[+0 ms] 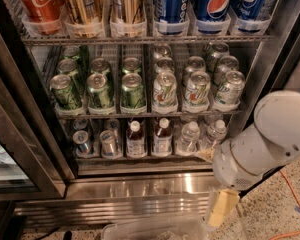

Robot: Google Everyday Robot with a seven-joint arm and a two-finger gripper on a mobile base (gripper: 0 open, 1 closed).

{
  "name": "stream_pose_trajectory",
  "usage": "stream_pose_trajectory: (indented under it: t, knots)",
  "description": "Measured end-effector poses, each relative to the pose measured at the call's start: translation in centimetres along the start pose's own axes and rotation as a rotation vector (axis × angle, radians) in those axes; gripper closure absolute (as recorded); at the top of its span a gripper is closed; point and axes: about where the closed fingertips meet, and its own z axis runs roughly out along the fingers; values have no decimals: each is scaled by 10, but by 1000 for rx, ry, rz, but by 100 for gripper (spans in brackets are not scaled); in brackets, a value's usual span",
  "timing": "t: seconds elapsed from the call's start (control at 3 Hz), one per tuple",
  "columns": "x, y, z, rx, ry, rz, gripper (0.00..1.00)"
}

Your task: Pick redbull can from bottom shelf of fridge

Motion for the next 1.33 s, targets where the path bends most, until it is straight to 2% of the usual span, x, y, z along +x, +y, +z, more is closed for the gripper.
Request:
stream_pose_trajectory:
  t: [0.33, 0.67, 1.0, 1.33]
  knots:
    - [-13, 5, 31, -37, -63, -35, 0]
    - [-13, 5, 31, -37, -63, -35, 0]
    - [-11, 15, 57, -41, -98, -35, 0]
    - [-17, 19, 98, -64, -156, -46, 0]
